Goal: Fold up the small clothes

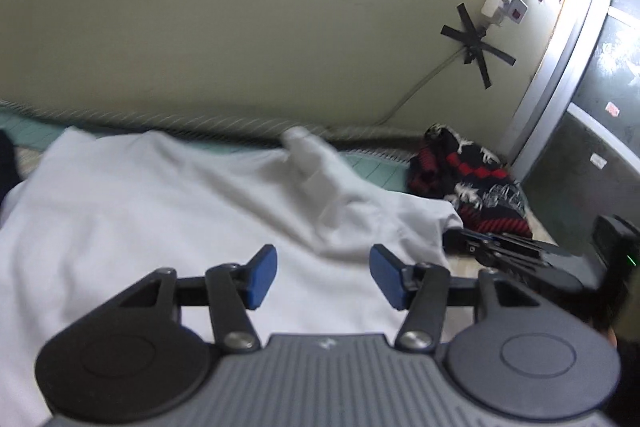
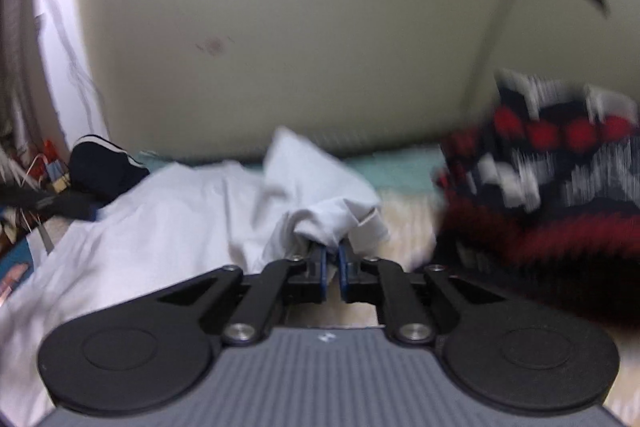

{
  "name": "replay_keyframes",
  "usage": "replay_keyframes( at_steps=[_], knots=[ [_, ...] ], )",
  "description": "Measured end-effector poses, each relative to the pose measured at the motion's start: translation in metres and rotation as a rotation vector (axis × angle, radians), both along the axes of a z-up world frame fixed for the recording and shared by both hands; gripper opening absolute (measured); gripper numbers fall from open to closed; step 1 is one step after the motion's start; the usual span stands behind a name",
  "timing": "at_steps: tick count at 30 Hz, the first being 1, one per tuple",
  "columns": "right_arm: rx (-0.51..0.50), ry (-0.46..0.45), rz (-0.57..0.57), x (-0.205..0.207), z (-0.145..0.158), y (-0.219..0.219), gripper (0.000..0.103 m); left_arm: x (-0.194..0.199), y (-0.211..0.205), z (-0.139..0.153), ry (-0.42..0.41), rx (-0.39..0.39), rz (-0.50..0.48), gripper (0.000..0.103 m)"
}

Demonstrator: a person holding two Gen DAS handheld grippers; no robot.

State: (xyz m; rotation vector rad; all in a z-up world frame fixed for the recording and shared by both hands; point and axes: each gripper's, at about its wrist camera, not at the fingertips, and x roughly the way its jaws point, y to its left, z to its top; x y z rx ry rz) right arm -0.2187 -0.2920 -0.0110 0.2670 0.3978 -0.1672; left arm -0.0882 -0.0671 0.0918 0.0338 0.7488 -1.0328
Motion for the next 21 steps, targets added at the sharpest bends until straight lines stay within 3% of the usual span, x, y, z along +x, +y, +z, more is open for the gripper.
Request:
replay_keyframes(
  at_steps=[3,5,7,9,11,13,15,17,21],
  knots=[
    [-0.195,-0.088,0.038,0.007,0.029,0.026,0.003,0.017,-0.003,-0.001,0.037,-0.055,0.022,0.052],
    [-0.365,-0.132,0.096,0.019,0.044,0.053,0.002,0.031,0.014,-0.004,0.059,-0.099,0.071,0.055],
    [-0.466,-0.161,0.194,0.033,0.049,0.080,0.002,0.049,0.040,-0.010,0.099,-0.139,0.148,0.057],
    [-0.500,-0.156,0.334,0.051,0.042,0.109,0.002,0.067,0.063,-0.022,0.143,-0.153,0.242,0.057],
    [-0.518,-0.096,0.481,0.068,0.026,0.135,0.002,0.081,0.076,-0.036,0.163,-0.139,0.312,0.057],
    [-0.577,-0.048,0.544,0.071,0.009,0.151,0.012,0.088,0.080,-0.051,0.187,-0.123,0.334,0.056],
    [-0.550,-0.056,0.526,0.058,0.009,0.144,0.013,0.091,0.079,-0.066,0.210,-0.117,0.318,0.056],
    [-0.453,-0.082,0.448,0.036,0.021,0.118,0.013,0.092,0.075,-0.078,0.207,-0.092,0.306,0.056],
    [-0.329,-0.045,0.249,-0.006,0.030,0.063,0.018,0.084,0.065,-0.077,0.114,-0.045,0.282,0.057]
  ],
)
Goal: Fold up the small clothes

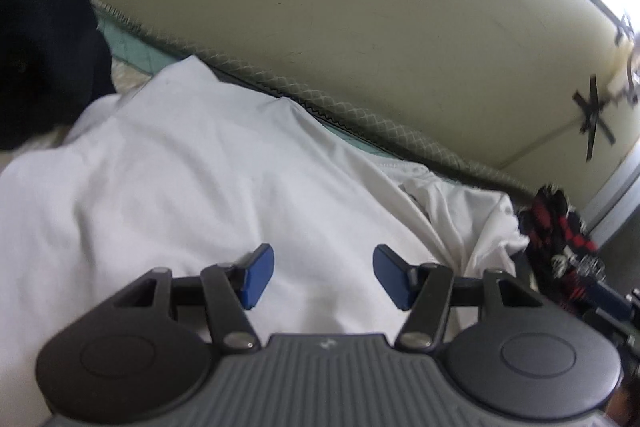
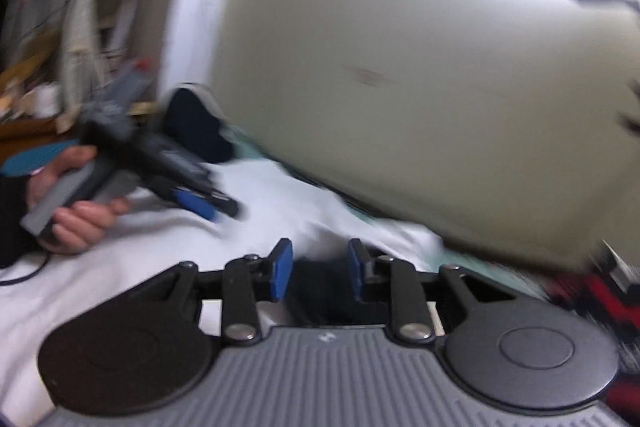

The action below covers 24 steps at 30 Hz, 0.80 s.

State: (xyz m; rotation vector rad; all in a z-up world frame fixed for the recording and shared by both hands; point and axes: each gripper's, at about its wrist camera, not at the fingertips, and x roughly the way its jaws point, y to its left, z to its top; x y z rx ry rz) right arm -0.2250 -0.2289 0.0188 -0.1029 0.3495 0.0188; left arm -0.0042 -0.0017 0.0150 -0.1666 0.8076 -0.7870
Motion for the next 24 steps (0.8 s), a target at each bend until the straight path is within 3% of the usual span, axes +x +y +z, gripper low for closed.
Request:
replay_keyframes(
  at_steps=[4,9,15,17,18,24],
  knots=[
    [0.052,0.121,-0.080,-0.011,-0.014,-0.026,0.034,-0.006,-0.010,0.002,-0.035,0.028,-0.008,0.058],
    [0.125,0.205,-0.068,0.014,-0.030,-0.034,0.035,-0.002,-0.006,0.000,-0.004,-0.014,-0.007,0.058],
    [0.363,0.284,-0.098,0.054,-0.049,-0.054,0.035,-0.003,-0.006,0.000,-0.009,-0.015,-0.014,0.060],
    [0.376,0.275,-0.078,0.059,-0.050,-0.049,0.009,-0.004,-0.005,0.000,-0.013,-0.011,-0.015,0.060],
    [0.375,0.269,-0.069,0.060,-0.049,-0.044,0.003,-0.004,-0.005,0.000,-0.013,-0.011,-0.016,0.060],
    [0.183,0.122,-0.131,0.035,-0.012,-0.040,0.000,-0.003,-0.005,0.000,-0.011,-0.012,-0.017,0.060]
  ],
)
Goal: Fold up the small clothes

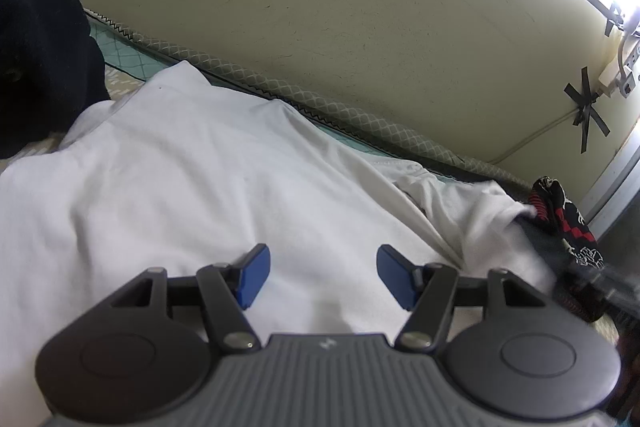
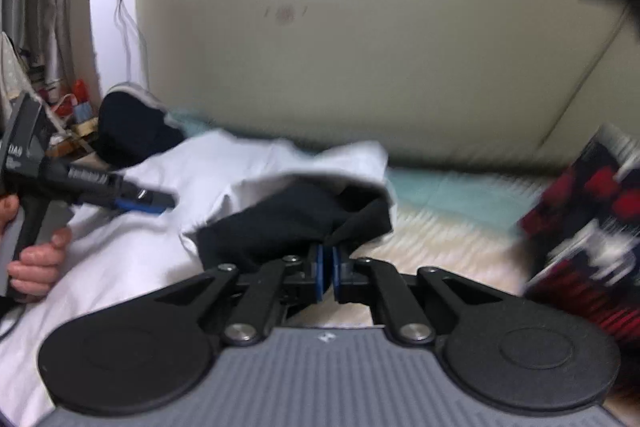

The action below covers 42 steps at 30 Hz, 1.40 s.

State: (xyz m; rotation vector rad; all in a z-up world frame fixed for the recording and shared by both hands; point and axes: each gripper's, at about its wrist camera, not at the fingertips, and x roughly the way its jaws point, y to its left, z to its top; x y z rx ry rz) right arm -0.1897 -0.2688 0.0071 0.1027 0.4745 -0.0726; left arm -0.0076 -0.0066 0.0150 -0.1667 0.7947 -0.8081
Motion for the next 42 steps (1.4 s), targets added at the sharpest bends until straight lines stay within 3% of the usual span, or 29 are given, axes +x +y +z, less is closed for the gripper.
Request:
replay_keyframes(
  at_steps=[4,7,9,11,13,16,20,26,30,35,38,42],
  knots=[
    [-0.236,-0.041,-0.117,-0.018,0.040,-0.021,0.000,0.000,-0.001,0.000,-0.003,0.005,0.000,0.060],
    [-0.524,-0.074,-0.238,-0.020,0.067,-0.030,0.000,0.000,-0.001,0.000,-0.004,0.005,0.000,0.060],
    [-0.548,-0.090,-0.296,-0.020,0.082,-0.041,0.000,0.000,-0.001,0.000,-0.003,0.004,0.000,0.060],
    [-0.518,-0.107,-0.337,-0.023,0.090,-0.048,0.002,0.000,0.000,0.000,-0.001,0.002,0.001,0.060],
    [-0.450,-0.118,-0.342,-0.029,0.089,-0.050,0.037,0.000,0.000,0.000,-0.001,0.001,0.001,0.060],
    [-0.304,-0.131,-0.317,-0.049,0.081,-0.050,0.030,0.000,0.000,0.000,-0.001,0.002,0.001,0.060],
    [-0.023,-0.155,-0.329,-0.090,0.066,-0.058,0.030,0.000,0.000,0.000,-0.005,0.006,0.000,0.061],
    [0.281,-0.127,-0.347,-0.124,0.021,-0.060,0.044,-0.001,0.000,0.000,-0.005,0.006,0.000,0.061],
    [0.302,-0.114,-0.382,-0.114,0.005,-0.063,0.043,-0.001,0.000,0.000,-0.005,0.006,0.000,0.061],
    [0.444,-0.166,-0.451,-0.100,0.004,-0.101,0.045,-0.001,-0.001,0.000,-0.007,0.007,-0.003,0.063],
    [0.349,-0.119,-0.498,-0.087,0.007,-0.105,0.043,-0.001,-0.001,0.000,-0.008,0.007,-0.007,0.064],
    [0.195,-0.008,-0.475,-0.061,0.000,-0.100,0.044,0.000,-0.002,0.000,-0.010,0.007,-0.012,0.067]
  ],
)
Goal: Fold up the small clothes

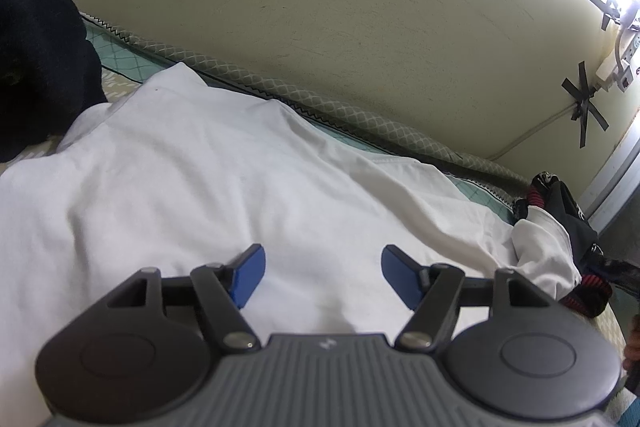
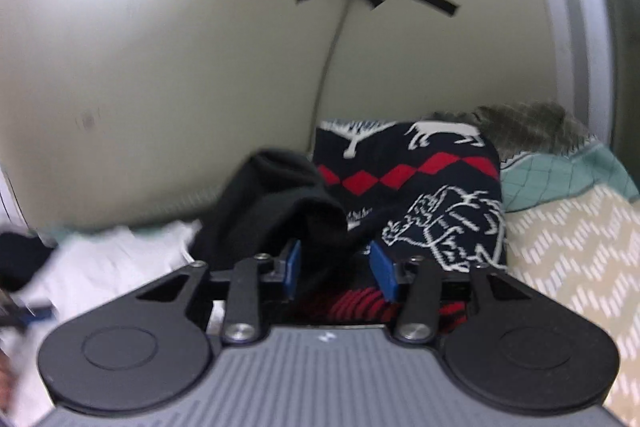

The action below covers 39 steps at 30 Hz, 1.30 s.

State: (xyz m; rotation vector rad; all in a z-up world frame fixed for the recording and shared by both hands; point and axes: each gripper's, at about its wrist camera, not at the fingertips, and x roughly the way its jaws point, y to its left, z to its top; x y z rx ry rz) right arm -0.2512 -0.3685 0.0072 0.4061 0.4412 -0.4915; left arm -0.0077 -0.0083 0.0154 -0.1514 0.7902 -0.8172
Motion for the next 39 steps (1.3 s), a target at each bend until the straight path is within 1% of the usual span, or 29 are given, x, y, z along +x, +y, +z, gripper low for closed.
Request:
replay_keyframes(
  at_steps=[1,5,6,7,8,9,11,13,15,18,20,22,24,26,28,29,30,31,32,33,34,35,36,37,38,39],
  knots=[
    [0.000,0.014,0.012,0.005,-0.005,0.000,0.044,0.000,-0.001,0.000,-0.001,0.000,-0.003,0.069],
    [-0.009,0.021,0.031,0.022,-0.015,0.005,0.043,0.000,-0.002,0.000,-0.004,0.000,-0.011,0.071],
    [-0.008,0.016,0.038,0.024,-0.016,0.006,0.032,0.000,-0.002,0.000,-0.003,-0.001,-0.011,0.071],
    [-0.029,0.014,0.035,0.026,-0.014,0.009,0.006,0.000,-0.002,0.000,-0.003,-0.002,-0.012,0.071],
    [-0.065,0.009,0.036,0.025,-0.011,0.012,0.000,0.000,-0.001,0.000,-0.001,-0.003,-0.012,0.071],
    [-0.107,-0.007,0.036,0.022,-0.004,0.015,0.000,0.000,-0.001,0.000,-0.001,-0.004,-0.012,0.071],
    [-0.246,-0.040,-0.013,0.013,0.018,0.021,0.000,-0.001,-0.001,0.000,-0.003,-0.001,-0.013,0.071],
    [-0.430,-0.052,-0.069,0.005,0.048,0.023,0.000,-0.001,-0.001,0.001,-0.005,0.003,-0.013,0.071],
    [-0.642,-0.019,-0.087,0.004,0.074,0.030,0.000,-0.001,-0.002,0.001,-0.007,0.006,-0.014,0.071],
    [-0.887,0.027,-0.052,0.012,0.095,0.050,0.000,-0.002,-0.001,0.001,-0.007,0.007,-0.013,0.071],
    [-1.033,0.049,-0.002,0.024,0.101,0.069,0.000,-0.002,-0.001,0.001,-0.005,0.006,-0.010,0.072],
    [-1.145,0.054,0.080,0.040,0.104,0.093,0.000,-0.001,0.001,0.002,-0.001,-0.004,-0.005,0.072],
    [-1.234,0.057,0.194,0.068,0.105,0.118,0.000,0.001,0.006,0.003,0.005,-0.026,0.009,0.073],
    [-1.293,0.032,0.349,0.105,0.101,0.153,0.000,0.005,0.015,0.006,0.015,-0.066,0.032,0.074],
    [-1.279,-0.017,0.598,0.132,0.093,0.192,0.000,0.010,0.030,0.009,0.018,-0.111,0.072,0.075],
    [-1.273,-0.017,0.712,0.143,0.086,0.211,0.001,0.013,0.037,0.010,0.021,-0.127,0.094,0.075],
    [-1.279,0.007,0.801,0.154,0.077,0.227,0.013,0.016,0.043,0.010,0.030,-0.139,0.117,0.075],
    [-1.289,0.035,0.877,0.162,0.068,0.239,0.015,0.019,0.048,0.010,0.041,-0.145,0.133,0.075],
    [-1.298,0.052,0.916,0.167,0.061,0.242,0.015,0.022,0.051,0.009,0.058,-0.153,0.147,0.075],
    [-1.291,0.064,0.926,0.168,0.058,0.240,0.015,0.023,0.053,0.008,0.071,-0.160,0.150,0.075],
    [-1.258,0.063,0.901,0.168,0.060,0.232,0.016,0.024,0.052,0.008,0.080,-0.166,0.143,0.075],
    [-1.195,0.061,0.859,0.168,0.067,0.216,0.018,0.023,0.050,0.008,0.082,-0.168,0.130,0.075],
    [-1.093,0.057,0.796,0.166,0.075,0.196,0.025,0.022,0.047,0.009,0.077,-0.164,0.120,0.075],
    [-0.986,0.049,0.726,0.165,0.082,0.171,0.027,0.020,0.043,0.010,0.070,-0.157,0.110,0.075],
    [-0.864,0.042,0.647,0.158,0.086,0.149,0.029,0.018,0.039,0.011,0.063,-0.152,0.096,0.075],
    [-0.716,0.038,0.569,0.154,0.087,0.124,0.036,0.016,0.035,0.011,0.056,-0.145,0.081,0.075]
  ],
)
